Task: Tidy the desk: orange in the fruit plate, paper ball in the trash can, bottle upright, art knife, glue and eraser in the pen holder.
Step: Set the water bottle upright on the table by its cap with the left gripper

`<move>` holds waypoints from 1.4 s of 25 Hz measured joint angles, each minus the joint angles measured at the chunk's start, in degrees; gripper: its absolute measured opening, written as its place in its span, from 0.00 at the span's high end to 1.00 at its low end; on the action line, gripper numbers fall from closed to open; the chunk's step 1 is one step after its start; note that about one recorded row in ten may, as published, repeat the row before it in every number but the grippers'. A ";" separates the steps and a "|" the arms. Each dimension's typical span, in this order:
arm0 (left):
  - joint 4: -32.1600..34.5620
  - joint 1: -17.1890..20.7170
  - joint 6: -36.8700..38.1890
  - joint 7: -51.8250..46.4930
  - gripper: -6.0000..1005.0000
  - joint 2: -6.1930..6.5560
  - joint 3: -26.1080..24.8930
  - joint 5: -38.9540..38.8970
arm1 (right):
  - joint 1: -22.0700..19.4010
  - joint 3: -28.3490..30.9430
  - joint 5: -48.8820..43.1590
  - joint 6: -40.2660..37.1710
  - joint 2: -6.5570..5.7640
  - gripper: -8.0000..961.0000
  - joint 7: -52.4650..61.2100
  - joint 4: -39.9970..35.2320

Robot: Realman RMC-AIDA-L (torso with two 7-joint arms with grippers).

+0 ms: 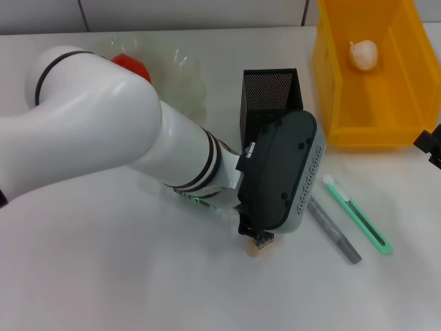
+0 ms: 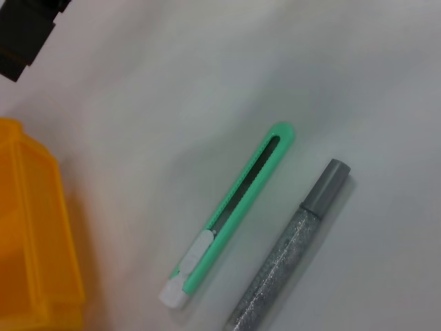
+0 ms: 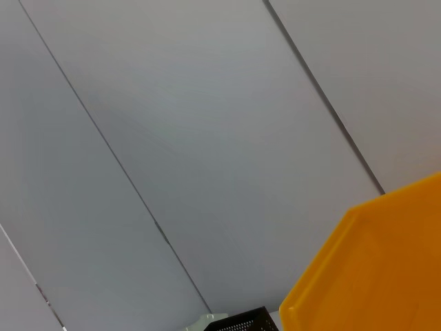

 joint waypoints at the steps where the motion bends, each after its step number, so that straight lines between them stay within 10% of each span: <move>1: 0.04 0.09 -0.03 0.15 0.57 0.00 0.01 0.06 | 0.01 0.00 -0.01 0.00 0.00 0.26 0.00 0.00; 17: 6.68 3.98 8.23 0.90 0.57 0.08 -7.00 -1.76 | 0.53 0.01 -0.01 0.00 0.00 0.26 0.00 0.00; 35: -8.99 -0.82 34.60 16.31 0.57 0.53 -43.64 -22.31 | 1.55 -0.27 -0.10 0.14 0.35 0.26 -1.37 2.44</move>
